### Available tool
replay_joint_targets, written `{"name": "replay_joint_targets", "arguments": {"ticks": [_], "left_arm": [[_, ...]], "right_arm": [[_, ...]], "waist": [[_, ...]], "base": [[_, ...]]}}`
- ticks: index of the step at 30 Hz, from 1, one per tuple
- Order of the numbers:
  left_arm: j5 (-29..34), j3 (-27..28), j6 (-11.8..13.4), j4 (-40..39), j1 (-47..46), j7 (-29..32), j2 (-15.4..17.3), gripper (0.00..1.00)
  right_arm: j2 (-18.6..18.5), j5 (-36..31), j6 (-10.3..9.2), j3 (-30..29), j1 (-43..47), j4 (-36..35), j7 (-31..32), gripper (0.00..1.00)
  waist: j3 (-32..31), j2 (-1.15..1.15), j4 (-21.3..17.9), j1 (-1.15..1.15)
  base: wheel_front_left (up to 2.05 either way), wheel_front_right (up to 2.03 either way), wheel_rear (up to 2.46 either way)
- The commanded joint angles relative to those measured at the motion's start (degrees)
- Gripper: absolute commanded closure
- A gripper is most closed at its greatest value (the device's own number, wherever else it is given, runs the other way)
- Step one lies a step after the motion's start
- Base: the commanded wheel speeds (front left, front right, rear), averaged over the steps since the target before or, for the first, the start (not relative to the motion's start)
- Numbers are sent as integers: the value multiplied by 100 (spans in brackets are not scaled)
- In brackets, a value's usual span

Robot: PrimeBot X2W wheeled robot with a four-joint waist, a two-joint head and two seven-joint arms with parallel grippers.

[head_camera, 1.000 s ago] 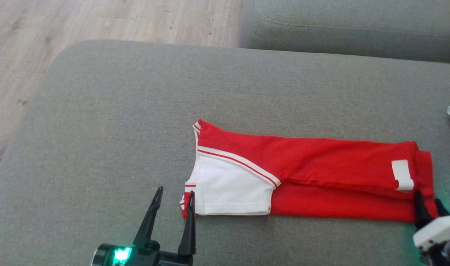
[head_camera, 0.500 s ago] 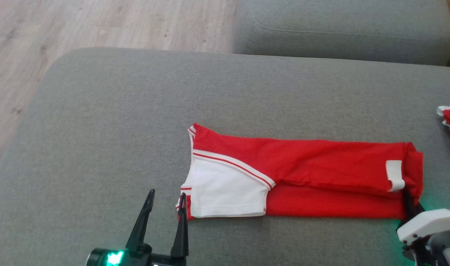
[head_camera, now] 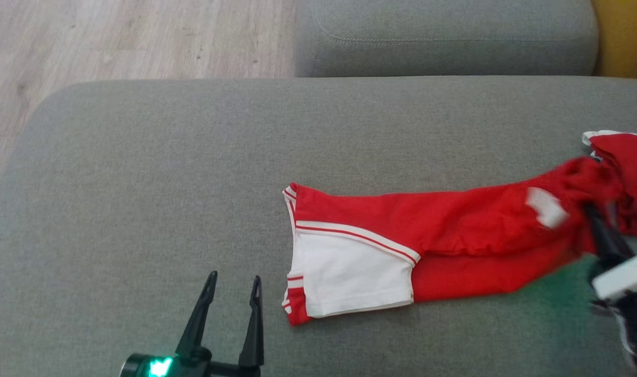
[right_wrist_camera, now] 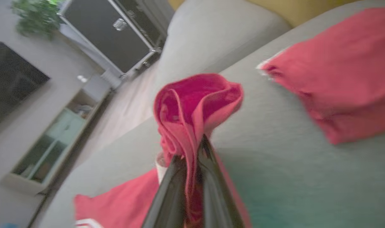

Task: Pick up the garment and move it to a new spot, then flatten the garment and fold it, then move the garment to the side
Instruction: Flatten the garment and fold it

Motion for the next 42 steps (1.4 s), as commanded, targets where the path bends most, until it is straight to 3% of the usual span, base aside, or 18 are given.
{"name": "replay_joint_targets", "arguments": {"ticks": [1, 5, 10, 16, 21, 22, 23, 29, 36, 42], "left_arm": [[72, 210, -37, -150, -82, -30, -81, 0], [114, 246, -136, -88, -78, -30, -128, 0], [160, 271, -236, -31, -88, -30, -181, 0], [189, 278, -329, 48, -84, -30, -238, 0], [201, 270, -374, 73, -106, -30, -273, 0], [203, 273, -379, 78, -112, -30, -280, 0], [204, 279, -381, 81, -115, -30, -286, 0], [204, 390, -339, 86, -59, -30, -312, 0], [42, 616, -329, 113, 104, -30, -331, 0], [-120, 824, -282, 124, 204, -30, -347, 0]], "right_arm": [[-87, 102, 37, 140, -65, -453, 52, 100], [196, 280, 37, 566, -34, -1440, 297, 100], [893, 211, 37, 1296, -294, -1849, 569, 100], [1707, -300, 37, 2204, -660, -1314, 736, 100], [1994, -780, 37, 2603, -887, -605, 622, 100], [2044, -844, 37, 2684, -927, -450, 596, 79], [2085, -879, 37, 2733, -958, -325, 547, 0], [2038, -1042, 37, 2654, -1074, -307, -250, 0], [1238, -1307, 37, 1956, -533, -475, -1533, 0], [643, -2411, 37, 1195, 215, -373, -1933, 0]], "waist": [[-16, 0, -3, 0], [-66, 0, 39, 0], [-116, 0, 177, 0], [-183, 0, 409, 0], [-173, 0, 558, 0], [-170, 0, 594, 0], [-168, 0, 622, 0], [-199, 0, 624, 0], [-491, 0, 285, 0], [-770, 0, -8, 0]], "base": [[0, 0, 0], [0, 0, 0], [0, 0, 0], [0, 0, 0], [0, 0, 0], [0, 0, 0], [0, 0, 0], [0, 0, 0], [0, 0, 0], [0, 0, 0]]}}
